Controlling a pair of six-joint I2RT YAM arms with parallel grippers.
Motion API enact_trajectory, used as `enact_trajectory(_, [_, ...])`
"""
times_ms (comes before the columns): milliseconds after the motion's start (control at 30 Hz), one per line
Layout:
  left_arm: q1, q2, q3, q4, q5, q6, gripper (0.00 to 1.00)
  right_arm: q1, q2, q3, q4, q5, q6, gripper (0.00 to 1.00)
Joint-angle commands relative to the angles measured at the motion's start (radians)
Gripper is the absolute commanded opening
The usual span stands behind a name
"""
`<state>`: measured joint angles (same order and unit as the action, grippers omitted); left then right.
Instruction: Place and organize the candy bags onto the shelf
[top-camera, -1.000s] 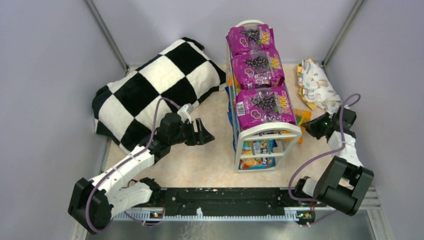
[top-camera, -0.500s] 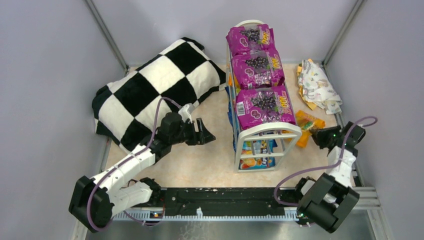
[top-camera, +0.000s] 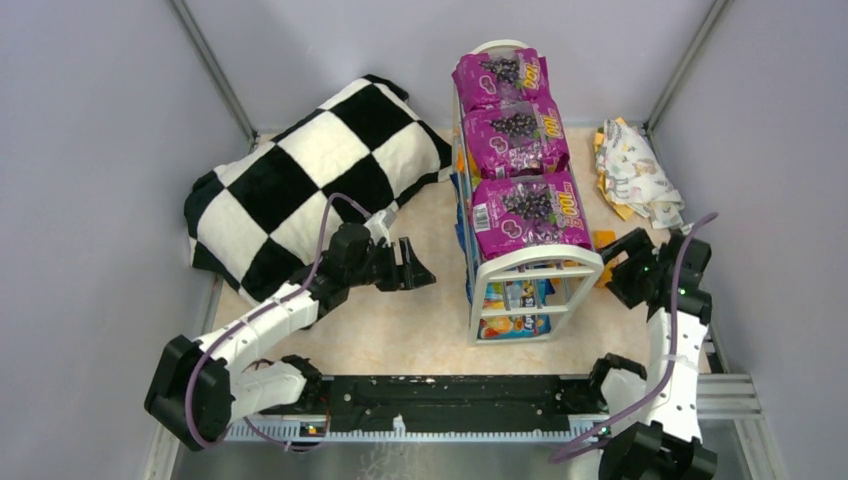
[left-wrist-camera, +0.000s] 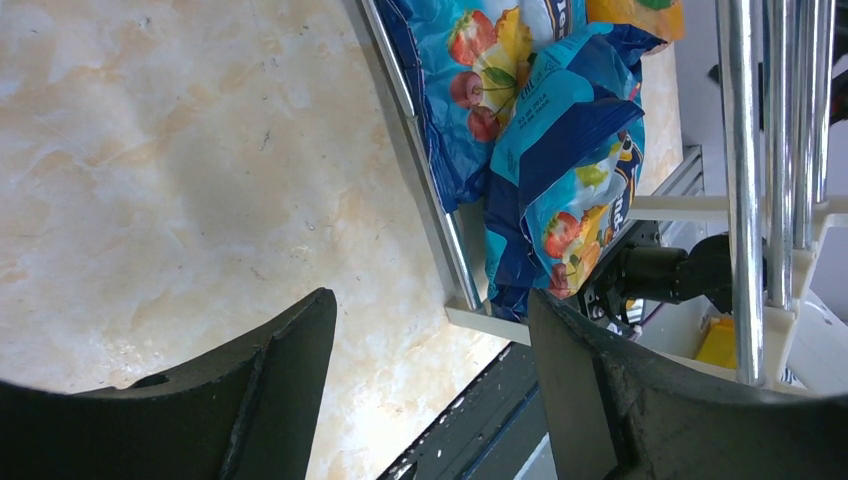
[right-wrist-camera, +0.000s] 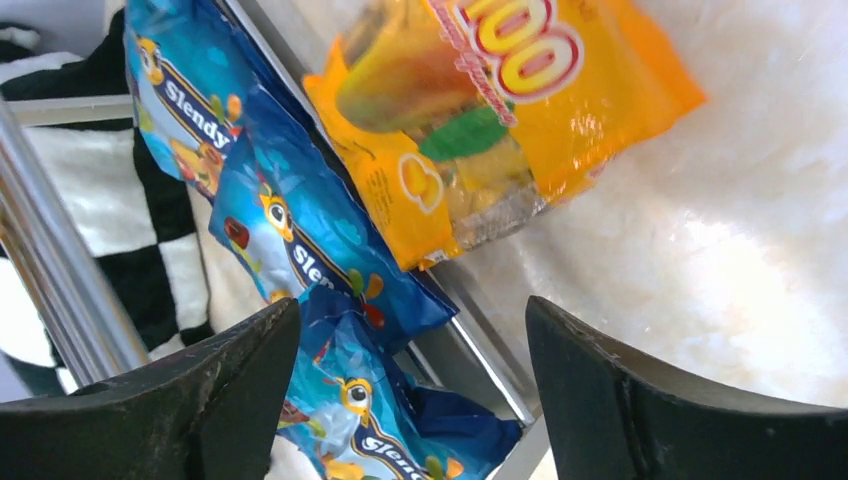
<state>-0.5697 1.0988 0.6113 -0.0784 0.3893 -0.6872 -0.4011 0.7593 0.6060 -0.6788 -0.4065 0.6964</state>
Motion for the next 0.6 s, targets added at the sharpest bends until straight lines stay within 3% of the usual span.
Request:
enact_trajectory(0, [0.005, 0.019, 0.037, 0.042, 0.056, -0.008, 0.76, 0.004, 0.019, 0.155, -0.11, 0.143, -0.136, 0.86])
enact_trajectory(233, [0.004, -0.034, 0.03, 0.009, 0.044, -0.01, 0.76, -0.018, 0.257, 0.236, 0.141, 0.185, -0.224, 0.99])
enact_trajectory(433, [0.006, -0.113, 0.018, -0.044, -0.033, 0.004, 0.77, -0.212, 0.515, 0.188, 0.365, -0.105, -0.095, 0.98])
enact_trajectory(567, [0.007, -0.121, 0.032, -0.057, -0.025, 0.015, 0.77, -0.223, 0.526, 0.159, 0.452, -0.046, -0.071, 0.99])
